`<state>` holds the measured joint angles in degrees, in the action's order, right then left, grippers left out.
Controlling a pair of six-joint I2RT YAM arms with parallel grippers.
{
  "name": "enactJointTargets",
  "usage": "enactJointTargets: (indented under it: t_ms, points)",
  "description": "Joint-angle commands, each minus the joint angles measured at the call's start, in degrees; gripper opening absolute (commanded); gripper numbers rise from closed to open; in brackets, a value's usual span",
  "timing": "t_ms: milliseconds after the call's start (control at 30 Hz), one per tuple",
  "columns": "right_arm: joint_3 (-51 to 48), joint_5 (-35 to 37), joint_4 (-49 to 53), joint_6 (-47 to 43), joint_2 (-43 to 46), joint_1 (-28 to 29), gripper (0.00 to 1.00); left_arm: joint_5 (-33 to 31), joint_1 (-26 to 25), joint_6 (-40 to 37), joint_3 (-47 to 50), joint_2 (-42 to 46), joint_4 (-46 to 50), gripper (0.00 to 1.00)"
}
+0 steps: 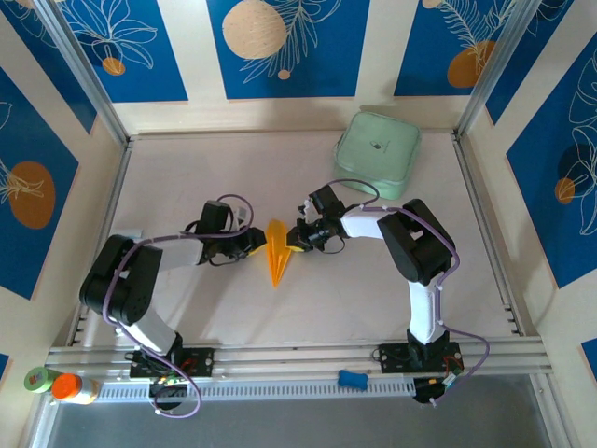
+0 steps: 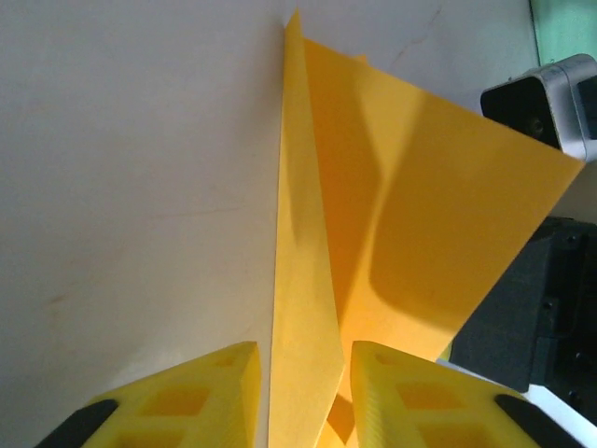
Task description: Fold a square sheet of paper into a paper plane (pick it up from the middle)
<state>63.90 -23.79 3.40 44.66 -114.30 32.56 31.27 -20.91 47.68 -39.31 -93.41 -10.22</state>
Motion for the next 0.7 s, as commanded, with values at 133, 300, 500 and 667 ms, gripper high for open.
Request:
enactJointTargets:
  t_ms: [133,300,500,667]
  points:
    - [1.0,0.2,2.0,-1.1,0.0,-0.3,0.07,0.5,-0.8,-0.5,-3.2,-2.9,0.6,0.14]
    - [-0.2,1.5,1.4,-0.3,1.5,-0.7,0.05,-2.3,-0.8,-0.5,-3.2,-1.3,2.8,0.00]
    - [-3.6,4.1,-0.8,0.4,4.2,-1.2,0.03,-9.0,-0.8,1.9,1.2,5.0,4.3,0.00]
    - [-5.9,4.4,-3.2,1.8,5.1,-1.3,0.03,-13.4,-0.8,4.1,5.7,9.3,3.8,0.00]
